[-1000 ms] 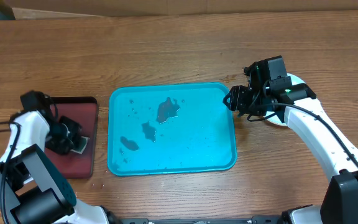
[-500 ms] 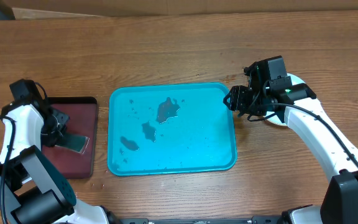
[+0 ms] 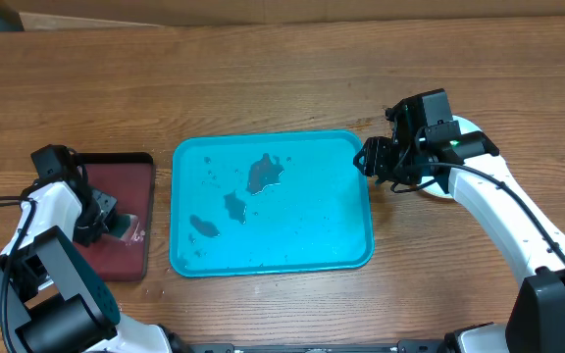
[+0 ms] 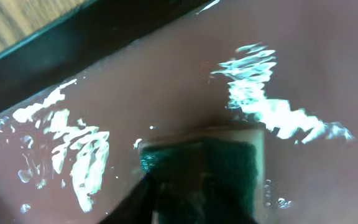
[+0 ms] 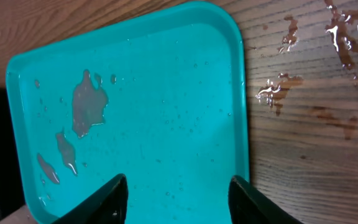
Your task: Clean dirty plates on tray and stack at the side
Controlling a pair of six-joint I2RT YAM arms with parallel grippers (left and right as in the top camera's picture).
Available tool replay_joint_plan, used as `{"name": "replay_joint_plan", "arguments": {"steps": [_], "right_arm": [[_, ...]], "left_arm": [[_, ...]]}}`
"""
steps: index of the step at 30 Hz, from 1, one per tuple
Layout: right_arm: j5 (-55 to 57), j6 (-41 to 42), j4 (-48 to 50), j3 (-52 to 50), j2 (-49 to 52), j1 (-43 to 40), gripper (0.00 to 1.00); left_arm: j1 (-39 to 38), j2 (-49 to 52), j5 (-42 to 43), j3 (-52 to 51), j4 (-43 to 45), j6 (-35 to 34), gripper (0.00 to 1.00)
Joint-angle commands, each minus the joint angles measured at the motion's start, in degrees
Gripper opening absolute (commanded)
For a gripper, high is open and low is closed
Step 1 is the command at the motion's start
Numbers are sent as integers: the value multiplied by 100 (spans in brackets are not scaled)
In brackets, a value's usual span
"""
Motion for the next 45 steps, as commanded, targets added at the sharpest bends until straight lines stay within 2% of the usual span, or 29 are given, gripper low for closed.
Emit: {"name": "replay_joint_plan", "arguments": {"steps": [1,5,7,14,15,17,18,19,22,23,24,27,34,38,42,43,44,45], "right_arm": [[55,28,46,-24,-59,26,54],[55,31,83,26,-63,20,57],[52,31,79,79,-81,20,58],[48,31,-125,264,-372,22,61],[50,31,-149,271,-470,22,61],[52,33,-190,273,-710,20,61],[52,33,-203,273,-846,20,61],[55,33,-229,273,-1078,22,61],[55,31,-361,273,-1635,22,63],[57,31,-439,273,-1825,22,63],[59,31,-540,273,-2028,22,64],[114,26,-973,273,-2667,24,65],[903,-90,-2284,195,-4083,22,65],[1005,-334,-2680,20,-4957,22,65],[1095,-365,-2848,-164,-5727,22,66],[1095,-367,-2855,-199,-5851,22,69],[1095,-367,-2859,-223,-5936,22,80],[1110,-365,-2855,-234,-5976,22,100]], "left_arm": [[4,28,-2,293,-474,31,20],[4,28,-4,1263,-1567,28,6],[4,28,85,1864,-2098,31,5],[-2,-59,1207,4048,-3560,669,11],[-2,-114,1423,4242,-3670,761,14],[-2,-304,1904,4463,-3742,988,25],[-2,-444,2175,4481,-3713,1123,31],[-2,-673,2481,4478,-3679,1241,41],[-4,-1161,2767,4478,-3724,1370,59],[-4,-1322,2798,4478,-3773,1390,69],[-4,-1486,2811,4478,-3840,1388,86],[-61,-1989,2955,4465,-4100,1585,100],[-660,-3333,2953,3899,-4409,1674,100],[-1051,-4380,2951,3056,-4216,1556,100],[-1106,-5453,2940,2186,-4022,1202,100],[-1106,-5751,2881,1974,-3969,1139,100],[-1106,-5978,2820,1825,-3943,1093,100],[-1106,-6181,2728,1698,-3950,1003,100]]}}
